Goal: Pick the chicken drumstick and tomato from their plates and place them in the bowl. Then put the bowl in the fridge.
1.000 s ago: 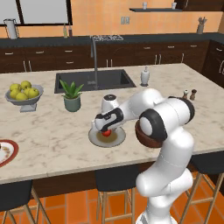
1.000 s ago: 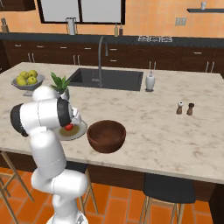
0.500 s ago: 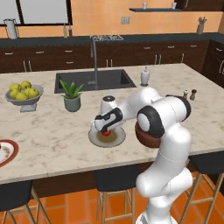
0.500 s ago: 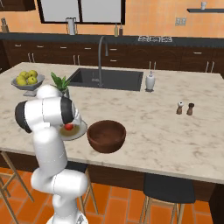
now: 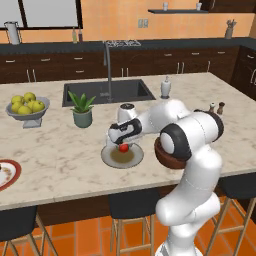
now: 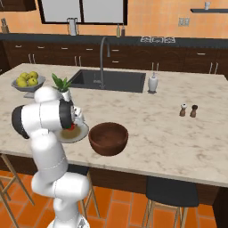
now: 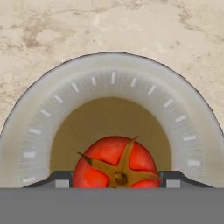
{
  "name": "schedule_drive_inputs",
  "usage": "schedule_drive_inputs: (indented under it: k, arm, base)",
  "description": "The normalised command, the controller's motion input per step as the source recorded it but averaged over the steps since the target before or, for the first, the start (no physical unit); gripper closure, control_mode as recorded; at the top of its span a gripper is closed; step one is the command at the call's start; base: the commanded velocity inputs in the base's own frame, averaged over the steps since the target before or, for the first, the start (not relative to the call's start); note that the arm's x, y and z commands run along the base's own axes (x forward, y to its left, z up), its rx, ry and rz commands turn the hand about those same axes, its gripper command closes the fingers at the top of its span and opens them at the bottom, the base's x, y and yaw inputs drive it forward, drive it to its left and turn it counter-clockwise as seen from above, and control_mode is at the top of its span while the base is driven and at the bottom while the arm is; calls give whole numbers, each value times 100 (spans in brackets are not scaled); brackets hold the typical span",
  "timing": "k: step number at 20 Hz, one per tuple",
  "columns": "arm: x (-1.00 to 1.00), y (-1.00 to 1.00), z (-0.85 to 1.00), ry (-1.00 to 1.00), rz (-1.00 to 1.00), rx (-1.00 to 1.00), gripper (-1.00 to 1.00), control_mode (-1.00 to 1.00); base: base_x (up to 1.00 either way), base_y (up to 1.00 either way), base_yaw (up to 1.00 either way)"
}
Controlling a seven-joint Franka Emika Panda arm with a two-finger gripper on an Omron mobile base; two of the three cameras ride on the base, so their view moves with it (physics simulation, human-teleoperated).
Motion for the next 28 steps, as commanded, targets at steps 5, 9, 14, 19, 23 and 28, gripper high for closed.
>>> schedule_drive_inputs:
  k: [5, 9, 14, 19, 23, 28]
  arm:
    - [-81, -78, 100, 0, 0, 14, 100, -100]
    - [-97, -100, 91, 0, 0, 9, 100, -100]
    - [-79, -99, 78, 0, 0, 3, 100, -100]
    - [-42, -100, 23, 0, 0, -2, 100, -100]
    - [22, -65, -52, 0, -1, -9, 100, -100]
    - [70, -11, -67, 1, 0, -4, 100, -100]
  base:
    - [0, 0, 0]
    - [0, 0, 0]
    - [0, 0, 0]
    - [0, 0, 0]
    - [0, 0, 0]
    - [0, 0, 0]
